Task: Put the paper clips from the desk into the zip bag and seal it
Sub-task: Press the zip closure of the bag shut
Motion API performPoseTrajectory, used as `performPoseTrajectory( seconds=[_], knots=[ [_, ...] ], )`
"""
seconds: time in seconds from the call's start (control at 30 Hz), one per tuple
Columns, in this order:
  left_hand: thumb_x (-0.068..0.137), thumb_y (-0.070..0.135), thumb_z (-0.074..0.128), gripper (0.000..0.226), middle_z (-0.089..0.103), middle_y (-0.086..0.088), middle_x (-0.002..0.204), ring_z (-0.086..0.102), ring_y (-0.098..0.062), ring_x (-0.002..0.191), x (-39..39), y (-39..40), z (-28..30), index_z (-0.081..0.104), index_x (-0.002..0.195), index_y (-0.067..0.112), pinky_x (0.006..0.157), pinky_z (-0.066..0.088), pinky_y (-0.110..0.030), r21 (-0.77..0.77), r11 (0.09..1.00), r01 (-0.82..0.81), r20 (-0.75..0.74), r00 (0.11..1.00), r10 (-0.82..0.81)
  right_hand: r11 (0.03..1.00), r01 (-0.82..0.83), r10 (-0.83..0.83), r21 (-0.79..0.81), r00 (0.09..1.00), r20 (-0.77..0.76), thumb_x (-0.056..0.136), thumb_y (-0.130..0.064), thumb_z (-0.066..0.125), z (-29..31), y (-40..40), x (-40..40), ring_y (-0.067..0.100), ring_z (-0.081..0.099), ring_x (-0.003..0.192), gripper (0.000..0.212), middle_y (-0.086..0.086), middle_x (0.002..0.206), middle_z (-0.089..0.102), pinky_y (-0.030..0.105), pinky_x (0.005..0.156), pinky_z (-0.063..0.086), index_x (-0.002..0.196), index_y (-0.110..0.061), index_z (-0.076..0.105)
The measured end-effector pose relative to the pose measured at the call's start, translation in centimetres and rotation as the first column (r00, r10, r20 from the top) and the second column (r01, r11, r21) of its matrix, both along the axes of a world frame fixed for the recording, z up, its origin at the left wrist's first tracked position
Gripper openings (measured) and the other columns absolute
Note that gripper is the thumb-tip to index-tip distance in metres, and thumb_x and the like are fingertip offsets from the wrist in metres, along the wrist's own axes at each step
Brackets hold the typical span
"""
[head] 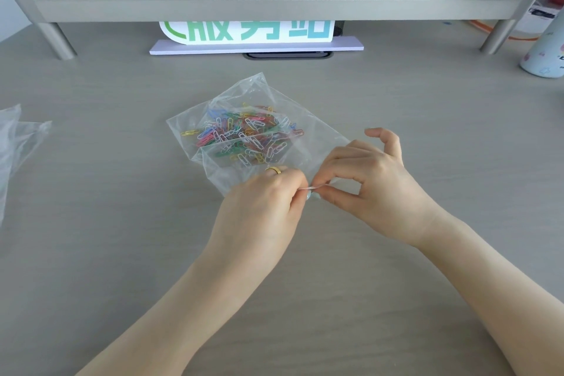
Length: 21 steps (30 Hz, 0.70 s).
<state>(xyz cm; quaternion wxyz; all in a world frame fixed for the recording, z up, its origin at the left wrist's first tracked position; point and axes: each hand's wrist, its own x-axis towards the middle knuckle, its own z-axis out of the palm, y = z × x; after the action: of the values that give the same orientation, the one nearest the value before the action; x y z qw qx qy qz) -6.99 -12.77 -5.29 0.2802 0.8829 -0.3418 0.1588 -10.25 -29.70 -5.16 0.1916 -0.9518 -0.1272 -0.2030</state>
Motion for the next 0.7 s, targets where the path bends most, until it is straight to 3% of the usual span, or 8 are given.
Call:
performPoseTrajectory(
  seconds=[0.17, 0.3, 0.53, 0.7],
  knots=[
    [0.078, 0.018, 0.055, 0.013, 0.054, 0.003, 0.058, 0.051, -0.025, 0.047, 0.00, 0.12, 0.01, 0.062, 0.068, 0.015, 0.036, 0.037, -0.031, 0.012, 1.000, 0.017, -0.006, 1.000, -0.017, 1.000, 0.000, 0.001, 0.029, 1.000, -0.026, 0.082, -0.041, 0.043, -0.26, -0.05, 0.06, -0.008, 0.044, 0.071, 0.016, -0.027, 0.066, 0.042, 0.027, 0.106, 0.006, 0.081, -0.036, 0.058],
    [0.077, 0.023, 0.055, 0.018, 0.061, 0.000, 0.060, 0.057, -0.027, 0.052, 0.09, 0.04, 0.19, 0.067, 0.070, 0.013, 0.040, 0.046, -0.036, -0.029, 0.999, 0.038, -0.042, 0.998, -0.039, 0.996, 0.030, -0.026, 0.085, 0.999, -0.048, 0.080, -0.040, 0.051, 0.11, -0.41, 0.06, -0.005, 0.047, 0.070, 0.015, -0.022, 0.064, 0.045, 0.030, 0.106, 0.009, 0.074, -0.034, 0.064],
    [0.073, 0.023, 0.059, 0.016, 0.054, -0.001, 0.049, 0.050, -0.024, 0.042, 0.15, -0.04, -0.06, 0.067, 0.063, 0.014, 0.034, 0.035, -0.028, -0.002, 1.000, 0.023, -0.008, 1.000, -0.023, 0.994, 0.028, -0.023, 0.102, 0.999, -0.049, 0.077, -0.047, 0.049, -0.10, -0.24, 0.11, -0.004, 0.049, 0.075, 0.017, -0.026, 0.068, 0.048, 0.028, 0.107, 0.007, 0.076, -0.036, 0.062],
    [0.076, 0.017, 0.057, 0.015, 0.052, 0.000, 0.048, 0.049, -0.026, 0.041, 0.05, -0.02, 0.01, 0.065, 0.064, 0.013, 0.032, 0.038, -0.029, -0.001, 1.000, 0.016, 0.017, 1.000, -0.016, 0.993, 0.020, -0.014, 0.118, 0.998, -0.057, 0.078, -0.040, 0.055, -0.26, -0.26, 0.13, -0.001, 0.048, 0.072, 0.008, -0.026, 0.067, 0.046, 0.026, 0.107, 0.007, 0.078, -0.035, 0.061]
  ],
)
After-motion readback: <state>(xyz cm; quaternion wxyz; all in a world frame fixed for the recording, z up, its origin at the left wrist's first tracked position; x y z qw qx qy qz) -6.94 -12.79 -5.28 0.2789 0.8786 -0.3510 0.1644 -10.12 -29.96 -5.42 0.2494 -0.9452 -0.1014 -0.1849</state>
